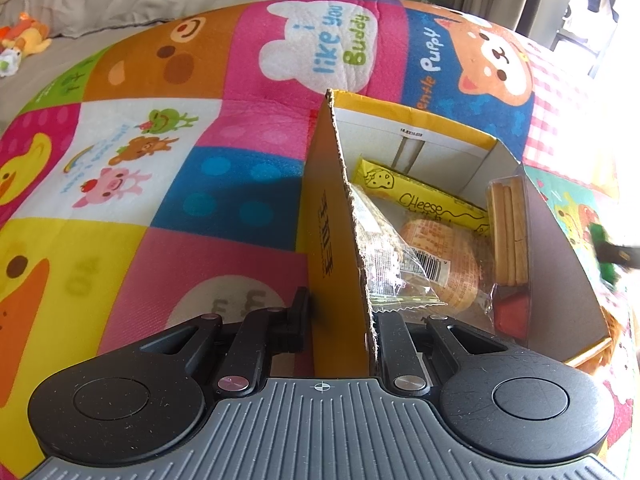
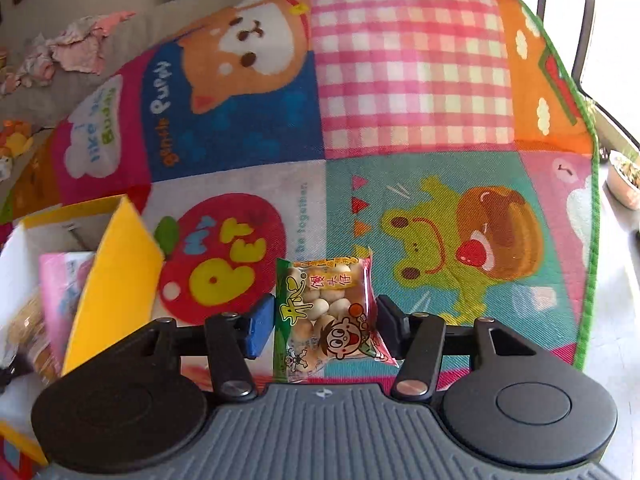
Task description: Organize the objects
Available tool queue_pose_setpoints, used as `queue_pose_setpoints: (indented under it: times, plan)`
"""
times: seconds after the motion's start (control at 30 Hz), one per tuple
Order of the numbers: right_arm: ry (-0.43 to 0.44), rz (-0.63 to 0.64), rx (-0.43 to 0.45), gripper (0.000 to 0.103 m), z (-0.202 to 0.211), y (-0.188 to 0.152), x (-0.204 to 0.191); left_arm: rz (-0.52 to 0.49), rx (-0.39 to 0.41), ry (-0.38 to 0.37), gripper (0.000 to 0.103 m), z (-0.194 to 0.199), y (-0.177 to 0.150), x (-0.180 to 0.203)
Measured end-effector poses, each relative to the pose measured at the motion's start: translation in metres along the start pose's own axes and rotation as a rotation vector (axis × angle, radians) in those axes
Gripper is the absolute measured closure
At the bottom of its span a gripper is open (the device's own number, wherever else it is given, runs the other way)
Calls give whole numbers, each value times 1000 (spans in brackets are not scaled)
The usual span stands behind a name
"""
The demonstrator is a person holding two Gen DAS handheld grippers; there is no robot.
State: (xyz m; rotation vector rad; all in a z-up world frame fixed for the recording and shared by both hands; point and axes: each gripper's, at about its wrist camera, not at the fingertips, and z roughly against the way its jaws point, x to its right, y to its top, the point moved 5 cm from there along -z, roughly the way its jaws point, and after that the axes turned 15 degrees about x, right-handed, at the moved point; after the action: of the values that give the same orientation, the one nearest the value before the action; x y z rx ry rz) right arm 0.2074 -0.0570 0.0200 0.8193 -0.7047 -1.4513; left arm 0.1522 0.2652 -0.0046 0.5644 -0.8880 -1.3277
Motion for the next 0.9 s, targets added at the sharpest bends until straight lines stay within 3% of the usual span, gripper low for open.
queue_pose_setpoints:
  times: [0.17,0.33,0.4,0.5,0.57,0.73,0.9]
  plan:
    - [104,52,27,49,84,-18,-6,-1,-2,2,86,0,0,0]
    - [123,150,27,45,131,-52,-7,-1,-5,5,86,0,0,0]
    - [117,148,26,43,138,-61,-4,-3,-5,6,86,0,0,0]
    - [33,151,66,40,144,-66,6,-8,-8,9,86,-1,1,1]
    - [0,158,109,33,151,-65,8,-12,-8,14,87,-1,0,1]
    - [93,147,141,25,163,-68,-5,-23,-5,21,87,-1,0,3]
    - [165,201,86,25,149,-88,-37,-25,-2,19,87,0,0,2]
